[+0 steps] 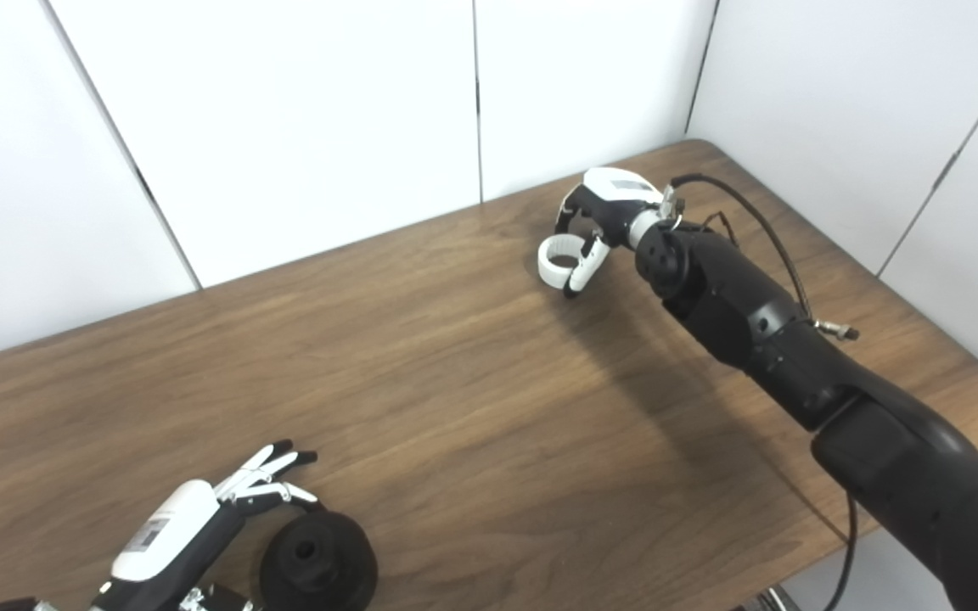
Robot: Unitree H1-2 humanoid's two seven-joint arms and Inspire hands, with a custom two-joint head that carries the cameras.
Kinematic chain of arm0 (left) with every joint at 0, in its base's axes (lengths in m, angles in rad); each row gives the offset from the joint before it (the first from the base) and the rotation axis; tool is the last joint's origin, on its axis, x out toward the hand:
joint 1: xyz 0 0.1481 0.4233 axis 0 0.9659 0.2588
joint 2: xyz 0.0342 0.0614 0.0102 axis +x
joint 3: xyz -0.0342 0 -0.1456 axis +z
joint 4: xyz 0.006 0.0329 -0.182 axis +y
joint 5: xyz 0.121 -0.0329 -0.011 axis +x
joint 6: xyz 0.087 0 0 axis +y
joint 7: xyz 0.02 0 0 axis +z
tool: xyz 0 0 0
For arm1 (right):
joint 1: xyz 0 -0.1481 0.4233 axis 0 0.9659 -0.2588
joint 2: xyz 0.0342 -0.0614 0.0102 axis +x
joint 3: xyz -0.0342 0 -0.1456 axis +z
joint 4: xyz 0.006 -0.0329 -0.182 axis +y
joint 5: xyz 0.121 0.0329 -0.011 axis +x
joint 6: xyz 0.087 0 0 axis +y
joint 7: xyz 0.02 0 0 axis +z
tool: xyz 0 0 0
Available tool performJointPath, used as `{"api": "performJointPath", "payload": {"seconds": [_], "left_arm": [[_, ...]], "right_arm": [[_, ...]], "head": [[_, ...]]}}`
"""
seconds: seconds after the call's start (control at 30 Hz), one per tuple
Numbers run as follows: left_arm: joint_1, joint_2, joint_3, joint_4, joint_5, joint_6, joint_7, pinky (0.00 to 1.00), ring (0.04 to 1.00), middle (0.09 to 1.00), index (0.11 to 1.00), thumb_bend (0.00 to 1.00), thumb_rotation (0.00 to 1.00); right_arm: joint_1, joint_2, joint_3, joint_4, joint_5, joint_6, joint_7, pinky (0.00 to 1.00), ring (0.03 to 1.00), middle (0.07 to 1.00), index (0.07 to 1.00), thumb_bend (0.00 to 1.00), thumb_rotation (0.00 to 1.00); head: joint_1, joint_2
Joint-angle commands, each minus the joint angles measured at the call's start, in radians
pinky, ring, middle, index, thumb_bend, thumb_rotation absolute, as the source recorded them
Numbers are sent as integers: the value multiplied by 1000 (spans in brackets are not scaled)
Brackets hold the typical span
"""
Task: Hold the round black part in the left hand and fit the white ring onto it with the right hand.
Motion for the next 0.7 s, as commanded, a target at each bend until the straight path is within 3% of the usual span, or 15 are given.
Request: {"api": "performJointPath", "payload": {"seconds": [0.0,0.33,0.53,0.67], "left_arm": [[10,26,-1,-11,13,24,-29,902,1000,931,484,522,68],[10,23,-3,-16,14,38,-34,899,1000,937,484,522,68],[11,13,-6,-41,22,74,-42,908,1000,933,485,522,67],[9,0,-11,-43,29,89,-39,908,1000,931,485,523,65]], "right_arm": [[-30,-25,-11,-7,-6,-32,-39,736,821,795,484,519,132],[-25,-28,-4,-10,-8,-38,-45,717,806,777,483,519,132],[-9,-31,-43,-26,39,-85,-65,739,801,767,483,520,128],[4,-48,-55,-91,57,-98,-37,760,812,773,483,520,131]], "head": [[-1,1],[17,13],[72,27],[91,31]]}}
